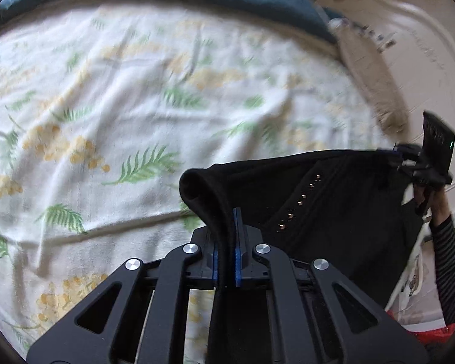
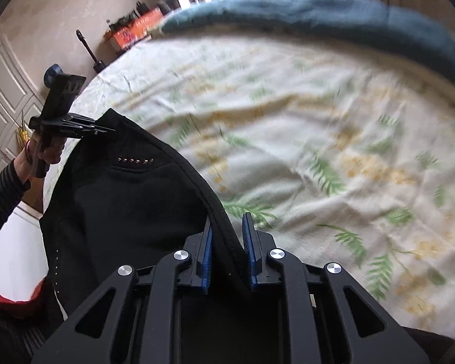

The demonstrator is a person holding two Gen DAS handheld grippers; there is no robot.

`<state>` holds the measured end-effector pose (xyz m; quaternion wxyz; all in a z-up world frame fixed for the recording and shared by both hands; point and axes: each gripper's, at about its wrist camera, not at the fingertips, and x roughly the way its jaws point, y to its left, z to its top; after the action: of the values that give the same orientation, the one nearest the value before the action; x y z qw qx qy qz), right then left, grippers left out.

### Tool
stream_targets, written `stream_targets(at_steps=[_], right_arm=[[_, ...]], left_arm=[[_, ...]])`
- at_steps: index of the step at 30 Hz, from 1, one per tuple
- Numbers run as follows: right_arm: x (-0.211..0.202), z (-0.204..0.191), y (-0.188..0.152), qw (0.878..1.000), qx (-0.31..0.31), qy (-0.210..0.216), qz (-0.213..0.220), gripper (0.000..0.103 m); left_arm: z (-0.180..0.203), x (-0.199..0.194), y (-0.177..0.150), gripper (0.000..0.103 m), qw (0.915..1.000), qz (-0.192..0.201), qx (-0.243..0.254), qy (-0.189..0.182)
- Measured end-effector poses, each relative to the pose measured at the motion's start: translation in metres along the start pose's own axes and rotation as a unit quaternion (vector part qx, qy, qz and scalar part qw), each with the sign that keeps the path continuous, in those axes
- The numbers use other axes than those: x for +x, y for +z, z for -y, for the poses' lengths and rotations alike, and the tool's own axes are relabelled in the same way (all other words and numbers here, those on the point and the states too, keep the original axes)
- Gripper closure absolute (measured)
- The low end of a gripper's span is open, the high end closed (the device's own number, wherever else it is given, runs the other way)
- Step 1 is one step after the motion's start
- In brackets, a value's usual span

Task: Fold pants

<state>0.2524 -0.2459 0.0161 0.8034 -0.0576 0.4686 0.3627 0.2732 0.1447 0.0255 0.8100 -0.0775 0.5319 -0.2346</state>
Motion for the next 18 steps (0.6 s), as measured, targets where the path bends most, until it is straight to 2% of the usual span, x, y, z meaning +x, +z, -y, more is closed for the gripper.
stream_targets(at_steps=[5, 7, 10, 14, 18], right_arm=[[-0.057, -0.051, -0.034, 0.995, -0.048, -0.064, 0.061, 0.085], [-0.069, -0.073, -0.052, 0.992, -0.062, -0.08, 0.073, 0.085], [-0.083, -0.109, -0.092, 0.987, -0.08, -0.104, 0.091, 0.085], [-0.082, -0.145, -0.142, 0.982, -0.093, -0.133, 0.093, 0.085], [-0.061, -0.162, -0.181, 0.985, -0.079, -0.139, 0.066, 0.085]], left_arm=[[0.022, -0.059, -0.022, 0.097, 0.9963, 0.069, 0.013, -0.049], [0.033, -0.075, -0.038, 0.097, 0.9941, 0.085, 0.016, -0.064], [0.045, -0.092, -0.073, 0.097, 0.9925, 0.099, 0.022, -0.069], [0.049, -0.102, -0.131, 0.097, 0.9909, 0.104, -0.003, -0.085], [0.045, -0.099, -0.185, 0.096, 0.9907, 0.103, -0.026, -0.086]])
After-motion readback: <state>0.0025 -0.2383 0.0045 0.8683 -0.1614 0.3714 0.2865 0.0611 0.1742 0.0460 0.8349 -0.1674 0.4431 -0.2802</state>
